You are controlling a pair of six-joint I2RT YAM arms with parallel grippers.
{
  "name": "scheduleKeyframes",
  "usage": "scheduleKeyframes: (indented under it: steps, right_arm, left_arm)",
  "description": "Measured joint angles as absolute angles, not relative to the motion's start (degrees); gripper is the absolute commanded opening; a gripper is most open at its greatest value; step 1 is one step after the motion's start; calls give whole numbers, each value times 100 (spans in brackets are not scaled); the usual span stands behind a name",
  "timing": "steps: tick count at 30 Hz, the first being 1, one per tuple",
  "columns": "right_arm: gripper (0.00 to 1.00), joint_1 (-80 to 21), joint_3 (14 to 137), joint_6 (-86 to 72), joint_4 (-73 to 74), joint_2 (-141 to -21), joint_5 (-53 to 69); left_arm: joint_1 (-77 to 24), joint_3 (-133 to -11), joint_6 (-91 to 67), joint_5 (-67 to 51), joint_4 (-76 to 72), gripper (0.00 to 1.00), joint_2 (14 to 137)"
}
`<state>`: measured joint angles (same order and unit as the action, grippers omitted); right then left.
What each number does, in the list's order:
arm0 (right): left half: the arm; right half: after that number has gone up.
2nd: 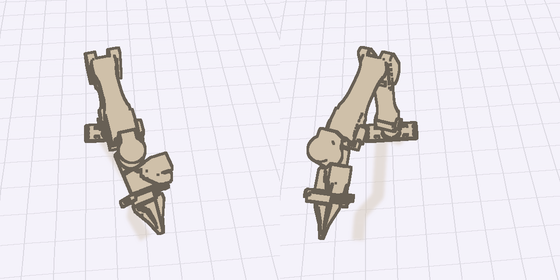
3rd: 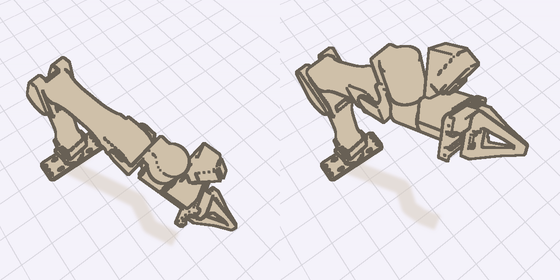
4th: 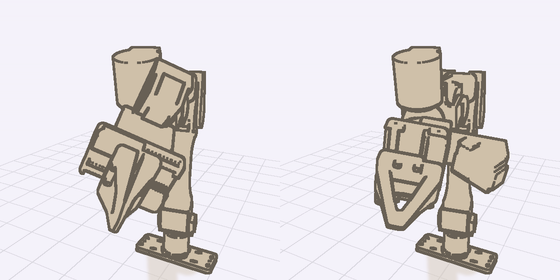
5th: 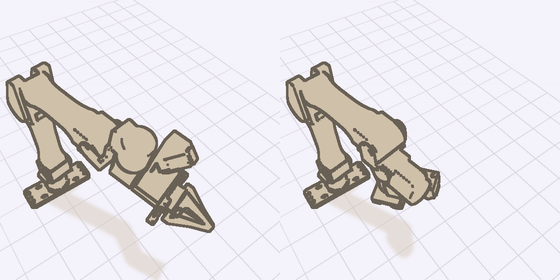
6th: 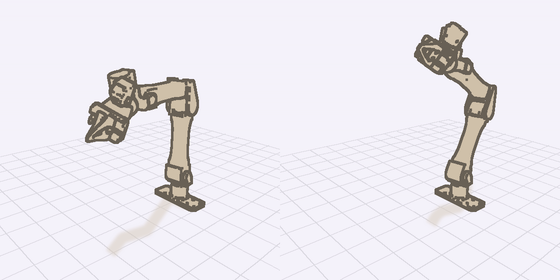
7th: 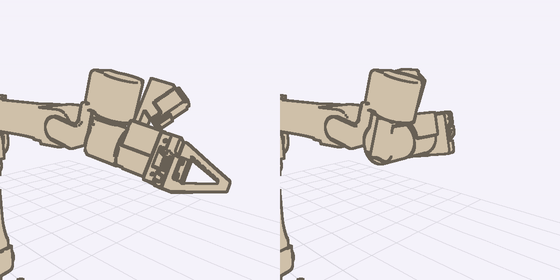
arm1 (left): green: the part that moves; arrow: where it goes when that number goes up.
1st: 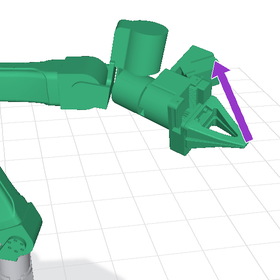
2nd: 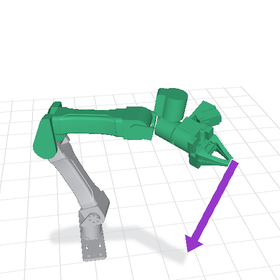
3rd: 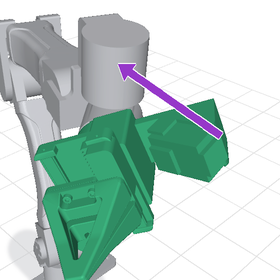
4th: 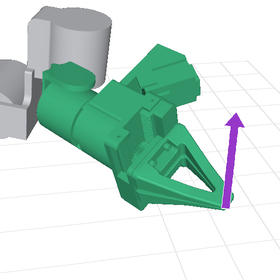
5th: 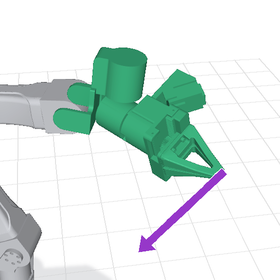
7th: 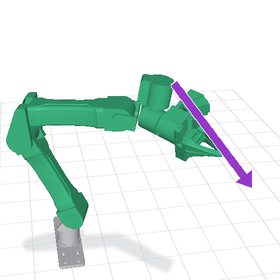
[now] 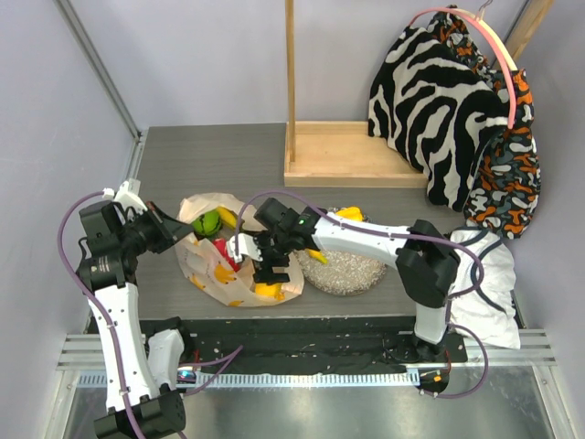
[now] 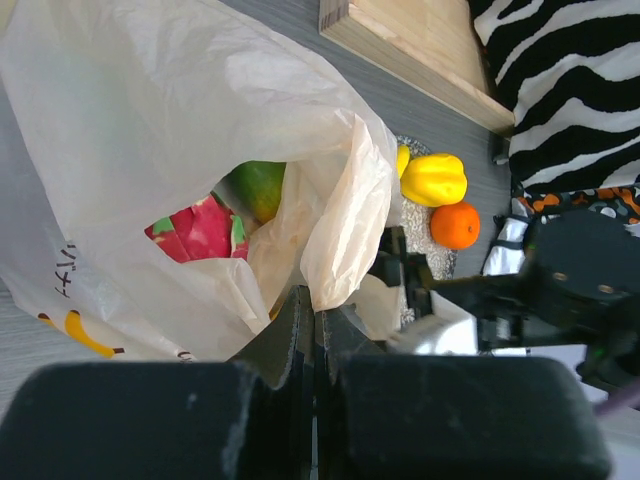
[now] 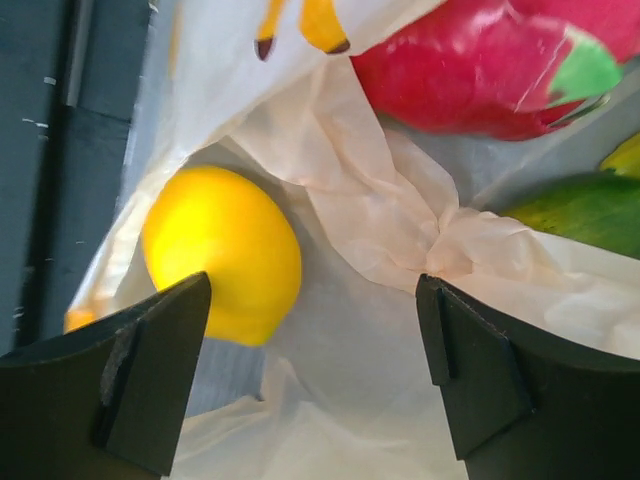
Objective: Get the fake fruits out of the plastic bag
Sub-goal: Take out the fake fruit from the plastic bag.
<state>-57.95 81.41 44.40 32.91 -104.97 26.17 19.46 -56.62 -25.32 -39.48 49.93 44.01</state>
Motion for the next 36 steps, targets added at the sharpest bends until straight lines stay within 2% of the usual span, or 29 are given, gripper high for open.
scheduleKeyframes:
  steps: [7, 12, 26, 30, 31, 34, 36]
  right_arm:
    - [87, -5791, 8042, 4619, 2788, -10750, 2067]
    - [87, -5787, 7887, 4908, 2650, -10669, 2093]
    - [85, -6152, 7931, 5581, 3861, -10847, 2814]
    - [76, -6211, 8047, 5540, 3909, -11091, 2899]
    - [68, -6235, 8068, 5520, 3905, -11148, 2904]
    - [54, -6296, 8114, 5411, 3889, -11240, 2886]
    - [51, -6307, 8145, 5328, 3876, -11242, 2864]
  left_arm:
    - [1946, -5666, -2532, -3924, 4993, 0, 4399]
    - [1946, -5666, -2532, -3907, 4995, 0, 4397]
    - [1946, -5660, -2532, -3903, 4995, 0, 4372]
    - [1946, -5642, -2530, -3881, 4995, 0, 4322]
    - [1946, -5642, -2530, -3870, 4998, 0, 4316]
    - [1946, -5642, -2528, -3861, 4998, 0, 4303]
    - [1946, -5642, -2528, -3861, 4998, 0, 4298]
